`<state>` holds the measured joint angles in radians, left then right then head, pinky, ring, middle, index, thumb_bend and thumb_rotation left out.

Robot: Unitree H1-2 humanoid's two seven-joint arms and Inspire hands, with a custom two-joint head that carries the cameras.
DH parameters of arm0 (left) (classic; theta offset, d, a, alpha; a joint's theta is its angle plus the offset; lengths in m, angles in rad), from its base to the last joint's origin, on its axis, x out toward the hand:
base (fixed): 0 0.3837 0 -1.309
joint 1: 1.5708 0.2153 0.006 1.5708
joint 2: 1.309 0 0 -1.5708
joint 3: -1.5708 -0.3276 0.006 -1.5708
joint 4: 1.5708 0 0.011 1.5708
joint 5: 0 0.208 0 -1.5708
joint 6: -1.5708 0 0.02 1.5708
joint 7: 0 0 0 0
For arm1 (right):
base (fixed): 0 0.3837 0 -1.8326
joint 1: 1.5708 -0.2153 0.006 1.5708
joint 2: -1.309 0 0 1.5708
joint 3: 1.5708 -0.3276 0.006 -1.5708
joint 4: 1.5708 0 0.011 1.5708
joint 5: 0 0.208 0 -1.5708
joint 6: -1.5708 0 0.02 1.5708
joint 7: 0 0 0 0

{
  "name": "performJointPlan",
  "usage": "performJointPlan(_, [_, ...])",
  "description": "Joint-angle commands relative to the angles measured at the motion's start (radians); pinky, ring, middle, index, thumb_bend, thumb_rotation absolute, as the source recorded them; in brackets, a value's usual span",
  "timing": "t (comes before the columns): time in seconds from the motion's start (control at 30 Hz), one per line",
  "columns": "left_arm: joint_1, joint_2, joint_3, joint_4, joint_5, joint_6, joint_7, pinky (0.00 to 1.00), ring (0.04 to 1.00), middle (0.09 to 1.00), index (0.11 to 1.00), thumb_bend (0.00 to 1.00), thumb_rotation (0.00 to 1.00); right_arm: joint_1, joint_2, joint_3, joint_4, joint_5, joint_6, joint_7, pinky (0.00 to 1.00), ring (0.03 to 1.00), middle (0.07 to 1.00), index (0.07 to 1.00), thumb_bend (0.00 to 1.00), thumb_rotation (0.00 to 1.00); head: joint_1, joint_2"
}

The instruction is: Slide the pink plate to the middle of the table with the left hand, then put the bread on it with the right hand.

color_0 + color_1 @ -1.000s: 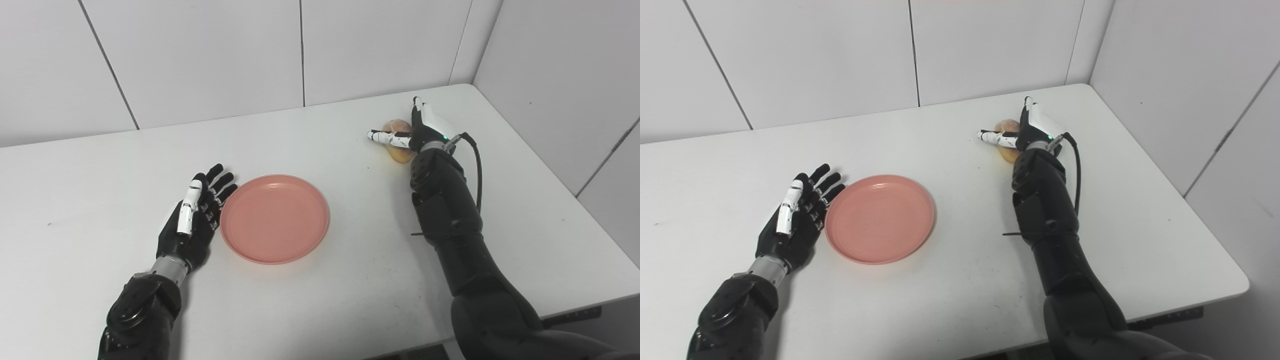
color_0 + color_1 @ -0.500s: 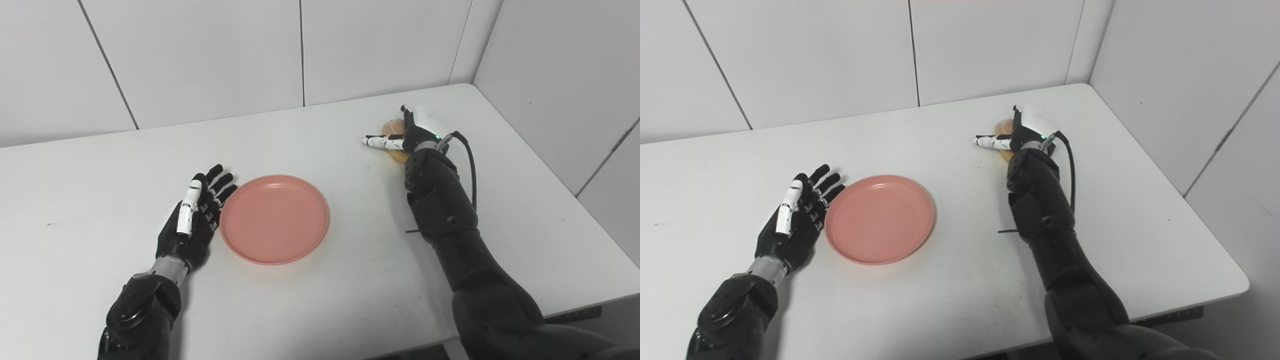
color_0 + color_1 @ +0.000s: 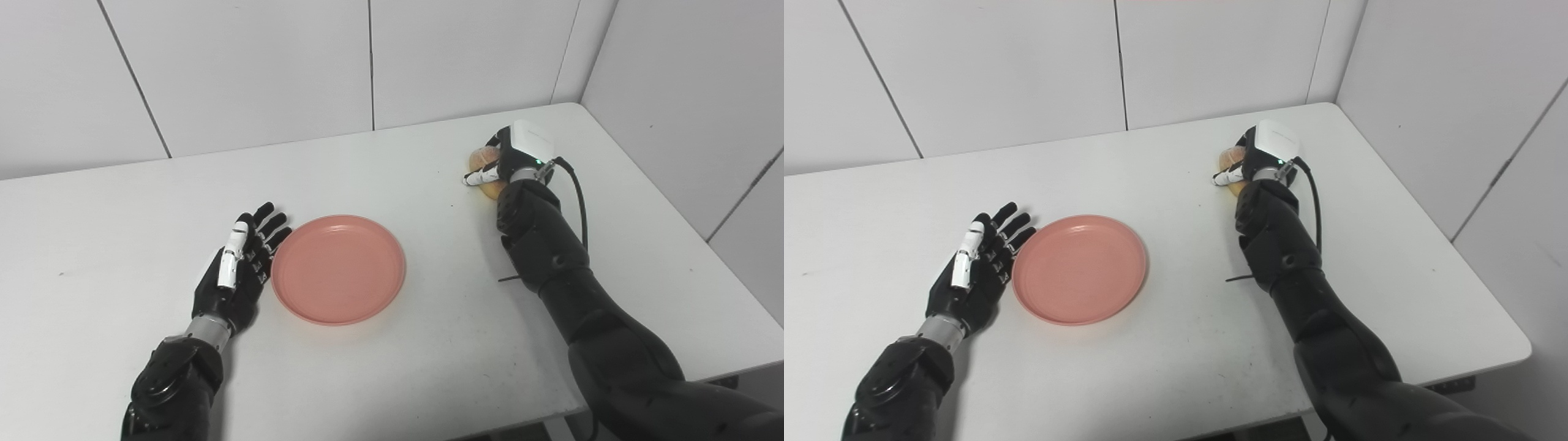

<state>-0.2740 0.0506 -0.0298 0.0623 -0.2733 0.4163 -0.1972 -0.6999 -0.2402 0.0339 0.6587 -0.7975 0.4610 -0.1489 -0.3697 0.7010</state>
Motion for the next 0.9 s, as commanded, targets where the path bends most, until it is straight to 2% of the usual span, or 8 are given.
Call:
performJointPlan(0.0, [0.004,-0.005,-0.005,0.010,0.009,0.043,0.009,0.92,0.909,0.919,0.907,0.35,1.00,-0.039,-0.023,0.008,-0.018,0.016,0.004,-0.016,0.25,0.311,0.410,0.488,0.50,0.13,0.001,0.001])
performJointPlan(0.2, [0.002,-0.008,-0.007,0.011,0.010,0.041,0.009,0.92,0.913,0.922,0.912,0.34,1.00,-0.051,-0.028,0.003,-0.017,-0.021,0.009,0.027,0.25,0.318,0.420,0.487,0.50,0.13,0.008,0.007])
performJointPlan(0.37, [0.000,-0.012,-0.009,0.014,0.012,0.039,0.011,0.93,0.915,0.923,0.913,0.34,1.00,-0.038,-0.031,-0.005,-0.076,-0.040,0.009,0.051,0.24,0.312,0.412,0.485,0.50,0.14,0.018,0.012])
performJointPlan(0.53, [-0.003,-0.016,-0.016,0.022,0.021,0.028,0.011,0.93,0.918,0.925,0.916,0.35,1.00,-0.011,-0.029,-0.025,-0.226,-0.049,0.009,0.136,0.27,0.349,0.440,0.487,0.50,0.14,0.039,0.015])
performJointPlan(0.67, [-0.004,-0.022,-0.020,0.021,0.033,0.030,0.014,0.92,0.915,0.922,0.914,0.35,1.00,0.014,-0.026,-0.015,-0.345,-0.062,0.009,0.198,0.32,0.399,0.469,0.487,0.50,0.14,0.059,0.017])
performJointPlan(0.87, [-0.007,-0.028,-0.030,0.026,0.049,0.020,0.021,0.91,0.907,0.914,0.906,0.35,1.00,0.029,0.014,0.002,-0.527,-0.107,0.009,0.324,0.31,0.390,0.457,0.486,0.50,0.14,0.088,0.023])
